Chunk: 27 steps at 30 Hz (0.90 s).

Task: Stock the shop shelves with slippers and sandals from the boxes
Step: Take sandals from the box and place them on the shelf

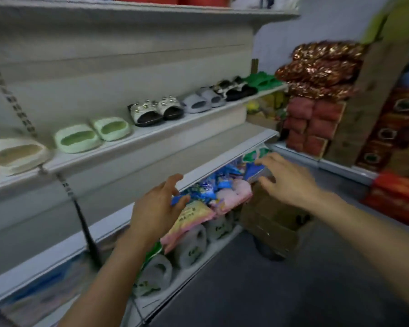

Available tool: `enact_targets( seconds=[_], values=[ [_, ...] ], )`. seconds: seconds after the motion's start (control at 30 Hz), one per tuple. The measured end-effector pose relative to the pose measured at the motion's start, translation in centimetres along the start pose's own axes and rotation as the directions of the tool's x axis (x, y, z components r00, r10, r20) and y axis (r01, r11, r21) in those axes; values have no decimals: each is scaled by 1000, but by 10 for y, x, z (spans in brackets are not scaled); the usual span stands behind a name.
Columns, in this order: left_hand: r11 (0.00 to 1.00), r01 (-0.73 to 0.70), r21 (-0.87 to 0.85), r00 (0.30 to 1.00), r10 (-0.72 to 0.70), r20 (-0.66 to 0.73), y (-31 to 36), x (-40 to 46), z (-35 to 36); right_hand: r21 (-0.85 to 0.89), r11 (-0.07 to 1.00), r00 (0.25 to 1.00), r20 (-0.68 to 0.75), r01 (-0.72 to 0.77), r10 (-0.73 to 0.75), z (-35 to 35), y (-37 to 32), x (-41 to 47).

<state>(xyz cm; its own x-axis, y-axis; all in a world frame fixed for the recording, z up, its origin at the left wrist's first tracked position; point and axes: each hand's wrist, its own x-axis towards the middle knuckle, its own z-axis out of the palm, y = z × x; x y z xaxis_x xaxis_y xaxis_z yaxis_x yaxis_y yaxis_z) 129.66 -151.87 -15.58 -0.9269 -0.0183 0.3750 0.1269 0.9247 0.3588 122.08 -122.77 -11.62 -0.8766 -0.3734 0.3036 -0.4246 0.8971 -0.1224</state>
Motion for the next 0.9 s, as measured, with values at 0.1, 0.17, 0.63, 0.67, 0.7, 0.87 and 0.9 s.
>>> enact_targets(
  seconds=[0.1,0.17,0.63,0.67,0.7,0.87,0.9],
  values=[
    [998,-32,-45,998,34,53,65,47,71,-46,993,992,55,-112,114,-11,98,-4],
    [994,-26,-105,993,38,108,102,74,114,-56,985,979,119,-161,167,-15,154,-3],
    [968,80,-239,869,50,492,187,233,357,111,955,901,375,-276,217,117,396,77],
    [963,107,-248,862,34,506,185,249,377,109,953,889,403,-283,218,133,410,91],
    [955,146,-260,854,12,521,182,265,397,108,950,871,439,-294,220,148,423,106],
    [872,393,-291,756,-126,642,165,340,495,108,915,729,644,-389,234,227,487,183],
    [853,429,-297,740,-143,658,162,352,514,110,908,709,666,-404,234,246,501,195]
  ],
)
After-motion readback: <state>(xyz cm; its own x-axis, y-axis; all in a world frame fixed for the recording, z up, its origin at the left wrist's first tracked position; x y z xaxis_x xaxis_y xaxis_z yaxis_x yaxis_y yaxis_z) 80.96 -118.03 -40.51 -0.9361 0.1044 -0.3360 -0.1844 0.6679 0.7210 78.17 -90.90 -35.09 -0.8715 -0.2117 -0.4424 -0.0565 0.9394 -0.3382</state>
